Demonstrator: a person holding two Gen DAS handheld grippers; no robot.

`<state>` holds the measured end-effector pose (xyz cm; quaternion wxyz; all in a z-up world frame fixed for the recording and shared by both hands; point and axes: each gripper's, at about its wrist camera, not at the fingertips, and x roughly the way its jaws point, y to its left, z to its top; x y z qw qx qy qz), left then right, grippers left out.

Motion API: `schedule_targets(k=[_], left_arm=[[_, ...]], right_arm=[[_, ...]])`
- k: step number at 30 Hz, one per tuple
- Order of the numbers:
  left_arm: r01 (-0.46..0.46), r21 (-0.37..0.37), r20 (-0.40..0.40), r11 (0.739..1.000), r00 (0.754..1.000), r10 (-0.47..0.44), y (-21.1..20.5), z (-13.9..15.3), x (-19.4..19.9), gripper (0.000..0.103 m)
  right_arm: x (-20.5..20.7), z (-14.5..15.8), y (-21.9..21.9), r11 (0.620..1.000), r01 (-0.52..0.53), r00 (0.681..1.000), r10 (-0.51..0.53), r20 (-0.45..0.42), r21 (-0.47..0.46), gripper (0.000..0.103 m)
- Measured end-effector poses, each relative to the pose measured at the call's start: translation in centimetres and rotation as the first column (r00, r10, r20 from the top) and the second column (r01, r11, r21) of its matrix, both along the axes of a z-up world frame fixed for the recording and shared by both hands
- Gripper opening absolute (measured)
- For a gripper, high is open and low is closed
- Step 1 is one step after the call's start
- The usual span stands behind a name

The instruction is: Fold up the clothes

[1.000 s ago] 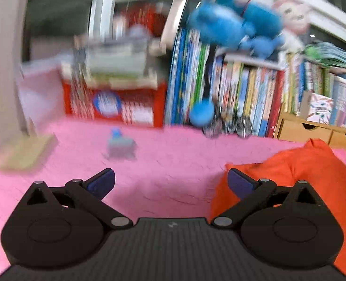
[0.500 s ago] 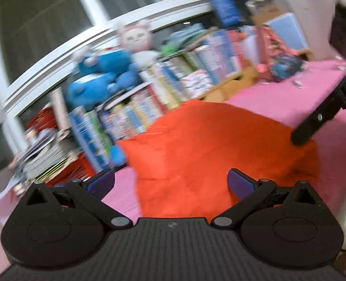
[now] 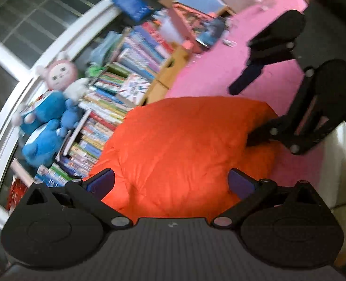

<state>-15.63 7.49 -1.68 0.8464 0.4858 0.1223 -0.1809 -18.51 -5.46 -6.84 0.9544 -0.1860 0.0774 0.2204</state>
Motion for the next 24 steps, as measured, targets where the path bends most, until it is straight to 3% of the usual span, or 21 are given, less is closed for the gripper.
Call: schedule_targets(k=[2, 7, 8, 11, 14, 20, 24], left_arm=[[0.004, 0.024, -0.005, 1.000, 1.000, -0.004, -0.4, -0.7, 0.2, 0.103], [0.020, 0.036, 0.030, 0.999, 0.999, -0.021, -2.8, -2.9, 1.3, 0.101], [0.026, 0.036, 0.039, 0.999, 0.999, -0.027, -3.4, -3.1, 1.5, 0.096], [-0.004, 0.001, 0.017, 1.000, 1.000, 0.004, -4.0, -3.1, 2.5, 0.067], [-0.058, -0.051, -0.037, 0.997, 0.998, 0.056, -3.2, -3.0, 2.8, 0.054], [-0.170, -0.125, -0.145, 0.978, 0.978, 0.151, -0.7, -3.5, 1.6, 0.052], [-0.257, -0.200, -0.220, 0.945, 0.952, 0.212, 1.5, -3.5, 1.4, 0.052]], right_arm=[[-0.2, -0.8, 0.4, 1.000, 0.008, 1.000, -0.008, 0.016, -0.021, 0.061], [0.2, -1.1, 0.1, 0.998, 0.055, 0.998, -0.056, 0.028, 0.037, 0.054], [0.2, -1.1, -0.2, 0.997, 0.059, 0.998, -0.060, 0.026, 0.053, 0.051], [0.2, -1.3, -0.9, 0.988, 0.110, 0.993, -0.113, 0.022, 0.104, 0.033], [0.8, -1.5, -2.1, 0.967, 0.180, 0.984, -0.177, -0.036, 0.179, 0.027], [1.4, -2.0, -2.8, 0.958, 0.200, 0.979, -0.186, -0.086, 0.205, 0.027], [1.7, -2.4, -3.2, 0.952, 0.212, 0.975, -0.189, -0.118, 0.221, 0.027]])
